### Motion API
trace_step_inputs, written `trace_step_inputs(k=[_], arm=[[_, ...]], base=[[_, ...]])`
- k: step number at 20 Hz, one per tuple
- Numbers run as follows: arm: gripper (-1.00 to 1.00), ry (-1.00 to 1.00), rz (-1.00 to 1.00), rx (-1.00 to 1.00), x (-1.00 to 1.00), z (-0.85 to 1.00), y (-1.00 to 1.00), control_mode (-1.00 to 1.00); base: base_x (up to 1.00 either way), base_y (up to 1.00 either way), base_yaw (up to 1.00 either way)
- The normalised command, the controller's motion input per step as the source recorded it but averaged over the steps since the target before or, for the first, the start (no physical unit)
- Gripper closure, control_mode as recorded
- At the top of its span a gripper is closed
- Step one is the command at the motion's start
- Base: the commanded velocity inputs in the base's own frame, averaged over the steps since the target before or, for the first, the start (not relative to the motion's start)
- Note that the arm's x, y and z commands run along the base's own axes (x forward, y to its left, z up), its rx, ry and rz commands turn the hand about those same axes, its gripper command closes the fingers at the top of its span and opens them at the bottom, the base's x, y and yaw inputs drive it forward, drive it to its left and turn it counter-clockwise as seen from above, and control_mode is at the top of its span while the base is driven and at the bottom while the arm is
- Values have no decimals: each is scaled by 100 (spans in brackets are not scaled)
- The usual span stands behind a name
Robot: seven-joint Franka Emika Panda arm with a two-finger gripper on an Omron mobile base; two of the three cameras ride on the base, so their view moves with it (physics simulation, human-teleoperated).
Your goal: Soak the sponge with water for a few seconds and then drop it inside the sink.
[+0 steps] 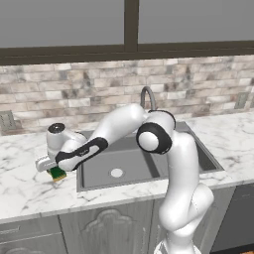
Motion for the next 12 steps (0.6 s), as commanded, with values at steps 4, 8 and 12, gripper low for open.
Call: trace_step_inputs(k=[4,8,12], arm=[[-100,16,0,1,0,-11,0,-100],[-100,7,0,0,0,-23,0,-100],[-100,1,0,0,0,-16,0,-100]], base=[[0,0,0],[0,0,0],[0,0,0]])
